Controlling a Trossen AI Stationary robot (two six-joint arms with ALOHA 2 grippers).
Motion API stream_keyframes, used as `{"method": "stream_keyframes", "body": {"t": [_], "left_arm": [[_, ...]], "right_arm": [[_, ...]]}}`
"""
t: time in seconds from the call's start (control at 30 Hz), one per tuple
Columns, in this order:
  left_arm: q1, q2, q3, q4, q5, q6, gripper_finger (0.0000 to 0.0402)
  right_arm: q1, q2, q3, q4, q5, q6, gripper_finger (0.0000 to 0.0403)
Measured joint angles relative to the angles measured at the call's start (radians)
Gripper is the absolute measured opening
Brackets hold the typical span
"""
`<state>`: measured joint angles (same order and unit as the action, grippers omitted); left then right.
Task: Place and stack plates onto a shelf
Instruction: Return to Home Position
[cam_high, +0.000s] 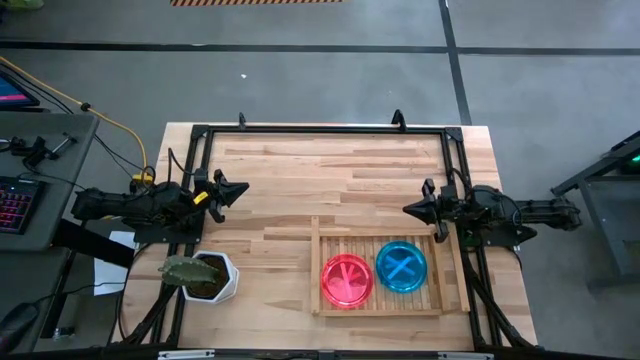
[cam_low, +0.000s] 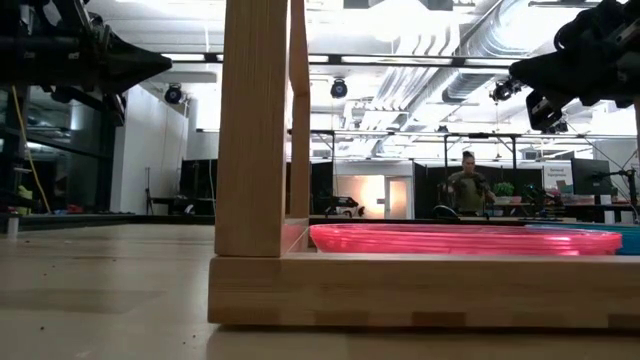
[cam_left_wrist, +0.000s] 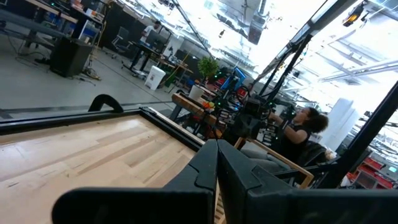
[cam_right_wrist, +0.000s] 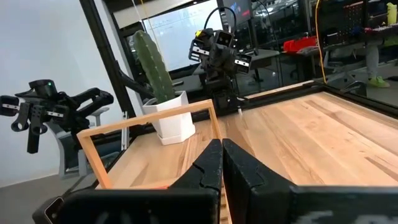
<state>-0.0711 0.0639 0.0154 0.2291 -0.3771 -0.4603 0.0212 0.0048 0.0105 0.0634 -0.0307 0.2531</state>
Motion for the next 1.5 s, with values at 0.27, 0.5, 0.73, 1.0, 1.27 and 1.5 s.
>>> {"method": "stream_keyframes", "body": {"t": [0.27,0.5,0.73,1.0,1.27,1.5], "left_arm": [[0.000,0.000,0.000,0.000,0.000,0.000,0.0001],[0.000,0.000,0.000,0.000,0.000,0.000,0.0001],[0.000,0.000,0.000,0.000,0.000,0.000,0.0001],[0.000,0.000,0.000,0.000,0.000,0.000,0.0001],[0.000,0.000,0.000,0.000,0.000,0.000,0.0001],[0.000,0.000,0.000,0.000,0.000,0.000,0.0001]], "right_arm": [[0.000,0.000,0.000,-0.004,-0.001,0.000,0.0000],[0.000,0.000,0.000,-0.005,-0.003,0.000,0.0000],[0.000,0.000,0.000,-0.006,-0.003,0.000,0.0000],[0.000,0.000,0.000,-0.006,-0.003,0.000,0.0000],[0.000,0.000,0.000,-0.007,-0.003,0.000,0.0000],[0.000,0.000,0.000,-0.007,-0.003,0.000,0.0000]]}}
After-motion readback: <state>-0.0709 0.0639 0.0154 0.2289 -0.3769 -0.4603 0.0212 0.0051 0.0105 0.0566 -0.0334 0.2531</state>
